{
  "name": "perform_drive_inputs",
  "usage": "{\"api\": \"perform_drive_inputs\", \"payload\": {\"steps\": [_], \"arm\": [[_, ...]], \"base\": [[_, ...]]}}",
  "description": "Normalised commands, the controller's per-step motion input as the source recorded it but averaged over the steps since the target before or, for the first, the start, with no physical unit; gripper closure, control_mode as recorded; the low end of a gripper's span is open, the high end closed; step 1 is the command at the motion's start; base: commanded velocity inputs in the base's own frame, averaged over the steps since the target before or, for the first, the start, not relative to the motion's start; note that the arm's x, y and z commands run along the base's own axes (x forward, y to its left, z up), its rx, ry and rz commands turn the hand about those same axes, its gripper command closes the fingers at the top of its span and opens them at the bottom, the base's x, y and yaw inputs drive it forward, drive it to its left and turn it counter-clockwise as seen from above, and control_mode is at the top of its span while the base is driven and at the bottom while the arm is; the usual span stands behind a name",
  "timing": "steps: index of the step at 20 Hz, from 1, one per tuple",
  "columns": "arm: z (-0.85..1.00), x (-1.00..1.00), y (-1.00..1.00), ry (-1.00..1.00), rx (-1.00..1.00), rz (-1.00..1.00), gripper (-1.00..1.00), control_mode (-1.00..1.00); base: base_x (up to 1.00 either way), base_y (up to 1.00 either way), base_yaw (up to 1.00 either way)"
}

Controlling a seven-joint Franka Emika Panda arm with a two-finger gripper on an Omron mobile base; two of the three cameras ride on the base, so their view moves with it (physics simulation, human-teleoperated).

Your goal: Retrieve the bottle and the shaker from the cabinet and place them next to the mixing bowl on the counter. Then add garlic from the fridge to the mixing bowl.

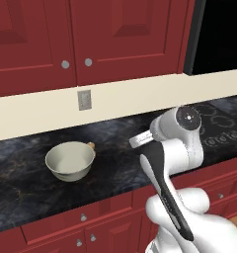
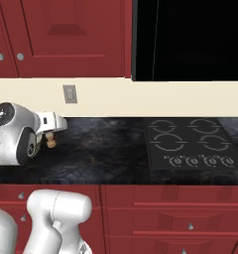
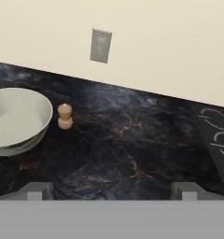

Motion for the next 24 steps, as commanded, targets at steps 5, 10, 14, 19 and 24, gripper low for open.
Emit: {"api": "perform_drive_inputs", "payload": {"steps": [5,10,14,19,24], "arm": [[0.73,-0.62,-0.07,0.0,0.0,-0.12,-1.0,-1.0],[0.09,-0.37,-0.1,-0.01,0.14,-0.13,-1.0,-1.0],[0.06,-0.39,0.0,-0.05,0.12,0.04,-1.0,-1.0],[0.3,-0.45,-0.05,-0.11,0.11,0.1,-1.0,-1.0],[0.45,-0.23,-0.02,-0.01,0.02,0.01,-1.0,-1.0]], "base": [[0.0,0.0,0.0],[0.0,0.0,0.0],[0.0,0.0,0.0],[0.0,0.0,0.0],[0.0,0.0,0.0]]}}
